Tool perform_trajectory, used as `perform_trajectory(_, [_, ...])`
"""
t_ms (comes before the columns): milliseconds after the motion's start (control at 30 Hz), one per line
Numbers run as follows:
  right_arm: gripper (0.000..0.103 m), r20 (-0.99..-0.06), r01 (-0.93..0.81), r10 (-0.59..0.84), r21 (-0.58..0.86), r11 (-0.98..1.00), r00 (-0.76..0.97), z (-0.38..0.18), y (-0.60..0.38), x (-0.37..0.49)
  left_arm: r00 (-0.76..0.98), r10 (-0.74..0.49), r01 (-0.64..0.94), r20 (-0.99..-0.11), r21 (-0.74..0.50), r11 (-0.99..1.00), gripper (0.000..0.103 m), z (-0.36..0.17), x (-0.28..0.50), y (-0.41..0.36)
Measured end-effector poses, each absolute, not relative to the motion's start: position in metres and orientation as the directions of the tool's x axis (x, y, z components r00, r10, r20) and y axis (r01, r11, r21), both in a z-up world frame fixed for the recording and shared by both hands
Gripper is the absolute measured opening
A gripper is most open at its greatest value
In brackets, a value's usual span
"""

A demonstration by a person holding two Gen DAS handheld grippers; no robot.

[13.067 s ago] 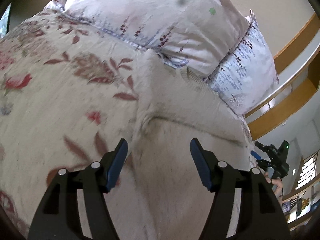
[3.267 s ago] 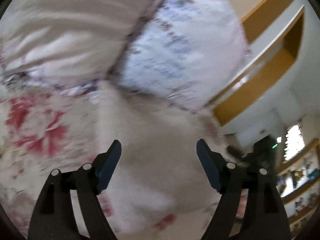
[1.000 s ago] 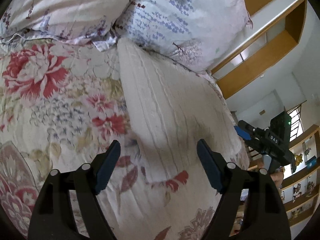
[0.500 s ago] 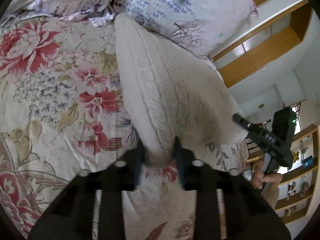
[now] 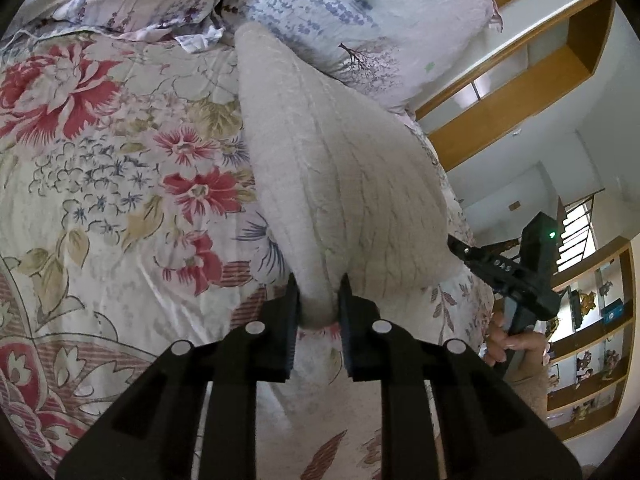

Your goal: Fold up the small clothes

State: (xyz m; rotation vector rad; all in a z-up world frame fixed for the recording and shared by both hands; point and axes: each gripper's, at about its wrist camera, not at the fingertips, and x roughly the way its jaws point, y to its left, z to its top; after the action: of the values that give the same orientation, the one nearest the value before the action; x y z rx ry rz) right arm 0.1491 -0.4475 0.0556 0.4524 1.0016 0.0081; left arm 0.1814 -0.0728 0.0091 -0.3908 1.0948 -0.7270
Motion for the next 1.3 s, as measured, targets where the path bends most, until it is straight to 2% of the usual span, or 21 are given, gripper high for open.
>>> perform_trajectory(67, [0.008, -0.793, 0.181, 0.229, 0.389, 0.903, 0.565, 0.066, -0.447, 0.148, 0.262, -0.702, 0.334, -0.663, -0.62, 0.71, 0.026, 0.012, 0.184, -0.075])
perform_trajectory(100, [0.02, -0.779, 0.178, 0.248, 0.416, 0.892, 0.577, 0.072, -0.449, 0.148, 0.265, -0.704, 0.33, -0.659, -0.624, 0.708, 0.032, 0.014, 0.184, -0.075])
perform_trajectory(133, [0.044, -0.763, 0.179, 0.271, 0.449, 0.875, 0.587, 0.076, -0.453, 0.15, 0.27, -0.707, 0.327, -0.654, -0.628, 0.706, 0.047, 0.016, 0.185, -0.074])
perform_trajectory(200, [0.064, -0.721, 0.188, 0.314, 0.523, 0.831, 0.618, 0.082, -0.462, 0.155, 0.303, -0.711, 0.316, -0.634, -0.638, 0.703, 0.065, 0.023, 0.19, -0.07])
perform_trajectory(300, [0.064, -0.689, 0.182, 0.376, 0.592, 0.785, 0.619, 0.079, -0.465, 0.169, 0.344, -0.712, 0.3, -0.612, -0.647, 0.701, 0.073, 0.033, 0.199, -0.064])
perform_trajectory(433, [0.062, -0.705, 0.211, 0.415, 0.618, 0.757, 0.575, 0.061, -0.461, 0.195, 0.362, -0.682, 0.282, -0.635, -0.623, 0.73, 0.075, 0.037, 0.216, -0.07])
perform_trajectory(467, [0.054, -0.712, 0.209, 0.43, 0.62, 0.756, 0.555, 0.054, -0.456, 0.204, 0.362, -0.677, 0.279, -0.641, -0.619, 0.734, 0.075, 0.037, 0.218, -0.072])
perform_trajectory(500, [0.028, -0.716, 0.199, 0.438, 0.616, 0.762, 0.543, 0.052, -0.452, 0.208, 0.361, -0.673, 0.275, -0.646, -0.615, 0.739, 0.075, 0.036, 0.222, -0.074])
perform_trajectory(533, [0.018, -0.73, 0.183, 0.428, 0.593, 0.784, 0.532, 0.051, -0.445, 0.214, 0.36, -0.667, 0.27, -0.652, -0.611, 0.744, 0.075, 0.035, 0.226, -0.076])
perform_trajectory(600, [0.011, -0.725, 0.139, 0.371, 0.537, 0.832, 0.58, 0.063, -0.437, 0.215, 0.36, -0.659, 0.26, -0.661, -0.607, 0.751, 0.075, 0.032, 0.233, -0.08])
perform_trajectory(700, [0.01, -0.704, 0.141, 0.291, 0.486, 0.862, 0.648, 0.078, -0.437, 0.214, 0.357, -0.654, 0.256, -0.667, -0.603, 0.755, 0.075, 0.029, 0.237, -0.086])
perform_trajectory(800, [0.01, -0.789, 0.236, 0.219, 0.416, 0.878, 0.574, 0.053, -0.439, 0.224, 0.347, -0.654, 0.261, -0.673, -0.6, 0.756, 0.075, 0.026, 0.238, -0.091])
perform_trajectory(900, [0.012, -0.798, 0.275, 0.217, 0.428, 0.861, 0.562, 0.041, -0.44, 0.223, 0.344, -0.653, 0.268, -0.675, -0.596, 0.757, 0.075, 0.024, 0.239, -0.094])
perform_trajectory(967, [0.019, -0.812, 0.275, 0.197, 0.398, 0.875, 0.55, 0.043, -0.436, 0.224, 0.344, -0.651, 0.27, -0.677, -0.593, 0.759, 0.075, 0.025, 0.239, -0.095])
perform_trajectory(1033, [0.041, -0.823, 0.281, 0.147, 0.347, 0.895, 0.549, 0.053, -0.434, 0.221, 0.347, -0.654, 0.268, -0.672, -0.597, 0.756, 0.076, 0.026, 0.24, -0.094])
perform_trajectory(1167, [0.042, -0.743, 0.23, 0.142, 0.374, 0.898, 0.654, 0.082, -0.435, 0.202, 0.355, -0.661, 0.259, -0.661, -0.61, 0.749, 0.077, 0.028, 0.24, -0.089])
perform_trajectory(1300, [0.042, -0.729, 0.149, 0.189, 0.372, 0.916, 0.658, 0.091, -0.422, 0.199, 0.353, -0.666, 0.268, -0.657, -0.611, 0.745, 0.077, 0.029, 0.24, -0.091])
